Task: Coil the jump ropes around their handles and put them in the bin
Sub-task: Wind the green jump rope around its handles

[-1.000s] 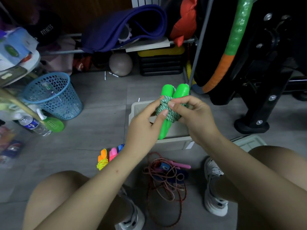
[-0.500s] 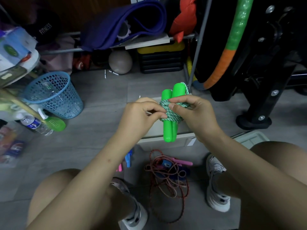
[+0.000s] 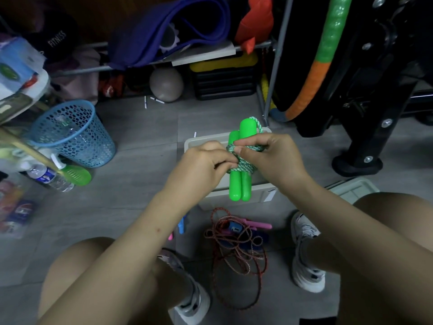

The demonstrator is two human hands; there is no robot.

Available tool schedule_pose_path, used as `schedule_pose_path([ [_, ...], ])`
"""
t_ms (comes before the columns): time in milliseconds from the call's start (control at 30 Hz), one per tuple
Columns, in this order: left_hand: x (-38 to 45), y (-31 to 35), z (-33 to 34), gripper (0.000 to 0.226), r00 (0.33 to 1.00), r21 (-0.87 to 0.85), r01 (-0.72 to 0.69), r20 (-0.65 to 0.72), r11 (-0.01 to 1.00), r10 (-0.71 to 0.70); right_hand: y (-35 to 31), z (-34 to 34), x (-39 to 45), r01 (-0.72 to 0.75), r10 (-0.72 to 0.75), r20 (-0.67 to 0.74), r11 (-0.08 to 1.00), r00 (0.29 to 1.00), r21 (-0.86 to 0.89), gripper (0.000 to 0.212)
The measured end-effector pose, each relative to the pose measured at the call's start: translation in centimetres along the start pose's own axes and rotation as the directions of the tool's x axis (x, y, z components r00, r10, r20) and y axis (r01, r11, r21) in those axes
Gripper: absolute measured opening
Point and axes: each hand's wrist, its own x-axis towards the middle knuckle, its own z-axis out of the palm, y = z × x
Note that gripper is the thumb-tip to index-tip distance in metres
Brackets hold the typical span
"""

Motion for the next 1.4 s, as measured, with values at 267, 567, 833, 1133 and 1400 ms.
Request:
schedule_pose_path([
  [267, -0.1, 0.1, 0.5, 0.021, 0.991, 0.156, -0.130, 0.041, 0.979, 0.126, 0.7, -0.8, 0.5, 0.013, -0.012, 0.014, 0.999, 1.000, -0.040, 0.009],
  [567, -0.6, 0.2, 0.6, 0.008, 0.996, 0.151, -0.084, 0.026, 0.985, 0.081, 0.3, -1.7, 0.6, 0.168, -0.116, 0.256, 0.967, 0.960, -0.192, 0.012],
  [833, -0.5, -0.1, 0.0, 0.012, 0.994, 0.060, 0.007, -0.113, 0.998, 0.000, 0.4, -1.8, 1.0, 0.207, -0.165, 0.363, 0.975, 0.917, -0.081, 0.025],
  [1133, 0.2, 1.2, -0.8, 0.024, 0.846, -0.504, 0.494, 0.091, 0.708, -0.525, 0.4, -1.8, 1.0, 0.252, -0.203, 0.313, 0.960, 0.928, -0.126, 0.021],
  [1400, 0.4, 0.7, -0.7, 0.028, 0.916, -0.357, 0.393, 0.067, 0.847, -0.396, -0.1, -1.9, 0.8, 0.312, -0.229, 0.337, 0.924, 0.913, -0.219, 0.021],
])
